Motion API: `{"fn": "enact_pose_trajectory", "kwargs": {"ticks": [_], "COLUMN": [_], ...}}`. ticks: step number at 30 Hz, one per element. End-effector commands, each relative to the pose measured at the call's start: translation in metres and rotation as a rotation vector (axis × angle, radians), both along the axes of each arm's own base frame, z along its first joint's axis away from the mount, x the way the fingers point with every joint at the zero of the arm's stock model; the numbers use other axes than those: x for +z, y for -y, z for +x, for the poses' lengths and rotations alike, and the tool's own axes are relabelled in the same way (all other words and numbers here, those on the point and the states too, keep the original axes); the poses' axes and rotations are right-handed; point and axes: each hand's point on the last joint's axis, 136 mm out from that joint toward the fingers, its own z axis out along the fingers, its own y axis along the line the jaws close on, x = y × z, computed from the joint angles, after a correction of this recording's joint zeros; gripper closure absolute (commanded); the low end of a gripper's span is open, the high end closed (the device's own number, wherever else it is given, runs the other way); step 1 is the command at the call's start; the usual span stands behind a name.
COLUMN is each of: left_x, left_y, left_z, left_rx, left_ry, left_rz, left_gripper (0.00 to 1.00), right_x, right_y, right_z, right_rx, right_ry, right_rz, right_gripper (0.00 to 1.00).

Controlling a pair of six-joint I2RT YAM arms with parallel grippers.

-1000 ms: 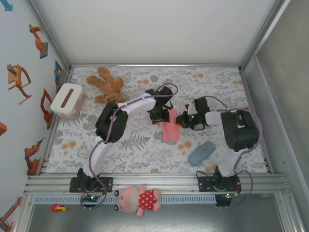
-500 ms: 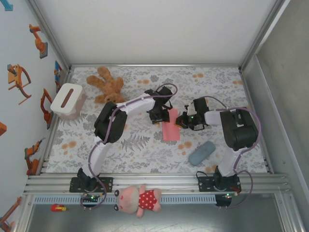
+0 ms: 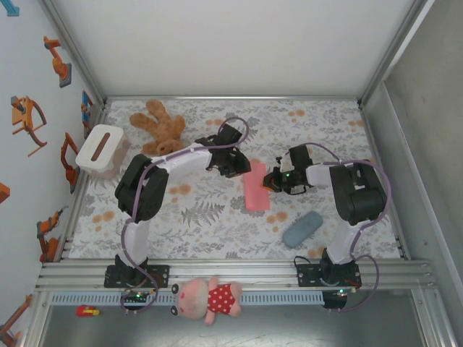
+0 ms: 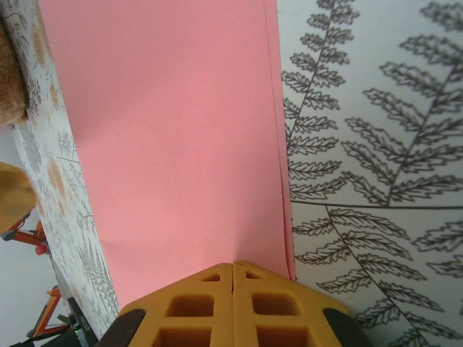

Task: Fold a paper plane with a square sheet of paper (pick it up from the middle)
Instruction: Hold the square sheet of paper at the center of the table.

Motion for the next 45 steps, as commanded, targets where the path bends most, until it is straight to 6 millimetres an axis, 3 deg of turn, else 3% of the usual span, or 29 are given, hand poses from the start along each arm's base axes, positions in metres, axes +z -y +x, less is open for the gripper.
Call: {"fn": "enact_pose_trajectory", "kwargs": {"ticks": [1,8,20,28,34,37,40,43,45], "left_x": [0.012,-0.011,-0.047,-0.064,-0.078,-0.073,-0.053,-0.019,-0.009], "left_y": [0.022,0.037,0.029,0.006,-0.034,-0.053,-0.065,-0.045,-0.027], "left_z": [-0.008,-0.024,-0.033,-0.032,-0.034,-0.029,-0.018,-0.008,-0.007], "left_rx": [-0.042,-0.087,-0.096,-0.123,-0.145,-0.126,-0.095,-0.089,-0.102], "left_ry": [-0.008,-0.113,-0.191,-0.177,-0.178,-0.167,-0.121,-0.023,0.008], "left_rz": [-0.123,-0.175,-0.099,-0.026,0.039,0.046,0.033,-0.063,-0.115], "left_gripper": [0.73,0.9,0.97,0.99,1.0,1.0,1.0,1.0,1.0], "right_x": [-0.061,-0.065,-0.068,-0.078,-0.084,-0.085,-0.084,-0.083,-0.083], "right_y": [0.035,0.036,0.039,0.049,0.054,0.055,0.055,0.056,0.056], "right_z": [-0.029,-0.031,-0.033,-0.041,-0.047,-0.047,-0.048,-0.048,-0.048], "right_rx": [-0.048,-0.046,-0.046,-0.058,-0.062,-0.064,-0.062,-0.064,-0.064], "right_ry": [-0.144,-0.157,-0.169,-0.196,-0.213,-0.214,-0.215,-0.215,-0.215], "right_rz": [-0.237,-0.248,-0.264,-0.32,-0.349,-0.354,-0.358,-0.359,-0.361], "right_gripper": [1.0,1.0,1.0,1.0,1.0,1.0,1.0,1.0,1.0]}}
